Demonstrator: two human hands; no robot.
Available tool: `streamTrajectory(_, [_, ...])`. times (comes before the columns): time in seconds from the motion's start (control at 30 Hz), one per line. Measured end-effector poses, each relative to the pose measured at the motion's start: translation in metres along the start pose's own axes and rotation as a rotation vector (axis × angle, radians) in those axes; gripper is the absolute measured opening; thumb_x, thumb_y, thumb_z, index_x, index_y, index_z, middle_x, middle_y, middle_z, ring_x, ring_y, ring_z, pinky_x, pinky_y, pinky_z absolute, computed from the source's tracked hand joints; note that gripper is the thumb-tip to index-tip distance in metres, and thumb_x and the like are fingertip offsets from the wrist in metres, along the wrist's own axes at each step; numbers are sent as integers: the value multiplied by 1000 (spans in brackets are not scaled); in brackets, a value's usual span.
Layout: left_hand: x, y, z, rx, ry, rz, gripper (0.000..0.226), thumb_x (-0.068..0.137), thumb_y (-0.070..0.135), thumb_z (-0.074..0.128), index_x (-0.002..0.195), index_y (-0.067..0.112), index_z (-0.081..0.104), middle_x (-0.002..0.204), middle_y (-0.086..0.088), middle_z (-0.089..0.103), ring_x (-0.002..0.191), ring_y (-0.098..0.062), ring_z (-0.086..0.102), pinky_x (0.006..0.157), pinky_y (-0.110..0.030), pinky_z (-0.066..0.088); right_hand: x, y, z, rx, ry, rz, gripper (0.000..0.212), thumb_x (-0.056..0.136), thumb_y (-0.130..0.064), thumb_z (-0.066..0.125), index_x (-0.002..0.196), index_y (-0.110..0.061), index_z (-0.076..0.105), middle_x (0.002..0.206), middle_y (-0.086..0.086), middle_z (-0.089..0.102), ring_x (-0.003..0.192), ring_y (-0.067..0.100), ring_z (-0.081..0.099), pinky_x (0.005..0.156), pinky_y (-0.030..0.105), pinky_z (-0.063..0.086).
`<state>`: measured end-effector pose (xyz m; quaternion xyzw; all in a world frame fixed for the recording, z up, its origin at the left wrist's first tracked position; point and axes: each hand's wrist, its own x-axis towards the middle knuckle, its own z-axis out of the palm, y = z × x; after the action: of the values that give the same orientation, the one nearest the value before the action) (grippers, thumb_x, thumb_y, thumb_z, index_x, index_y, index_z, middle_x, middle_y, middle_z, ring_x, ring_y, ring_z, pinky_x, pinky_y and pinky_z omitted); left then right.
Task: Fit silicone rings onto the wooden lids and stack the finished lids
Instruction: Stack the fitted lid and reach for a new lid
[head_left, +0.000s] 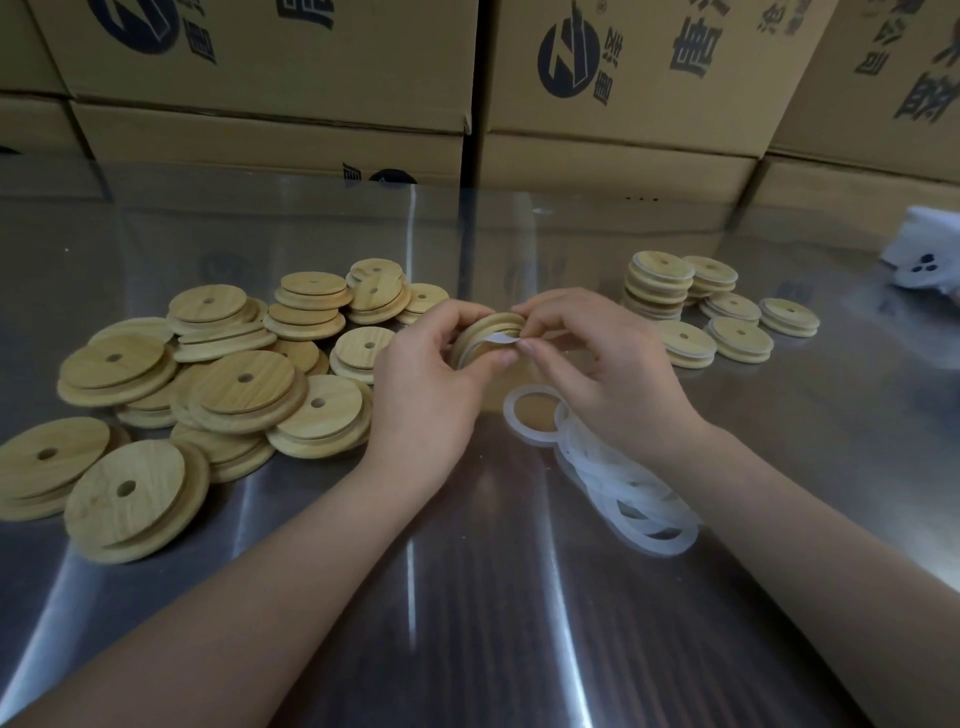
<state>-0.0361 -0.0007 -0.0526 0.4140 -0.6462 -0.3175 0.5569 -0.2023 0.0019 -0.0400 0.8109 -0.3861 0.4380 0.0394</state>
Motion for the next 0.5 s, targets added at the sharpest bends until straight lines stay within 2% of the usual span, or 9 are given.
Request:
streamTrajectory(0.13, [2,1,-1,12,24,3,27,76,16,81,82,37,66,81,13,70,79,-2,66,74,-22,54,1,-2,1,-18,-9,-8,3,89,0,66,87,-1,64,99,9,67,95,18,63,81,18,49])
streamTrajectory(0.23, [4,0,-1,17,32,-1,25,76,14,82,81,33,67,78,12,70,77,-2,66,72,-22,54,1,-3,1,-10,-15,-6,4,88,2,66,86,0,63,99,9,66,94,17,62,83,11,44])
streamTrajectory(0.37, [4,0,-1,-3,32,-13,28,76,12,81,76,35,66,76,16,69,73,0,64,69,-18,52,2,-3,-1,9,-22,9,4,88,2,66,86,-1,63,99,9,66,95,17,62,82,14,46])
streamTrajectory(0.5, [6,-1,-1,-7,26,-21,30,75,10,82,74,35,65,74,17,68,73,-3,64,70,-22,53,3,-5,-3,37,-38,24,4,87,3,66,86,0,64,99,9,66,95,19,63,81,16,49])
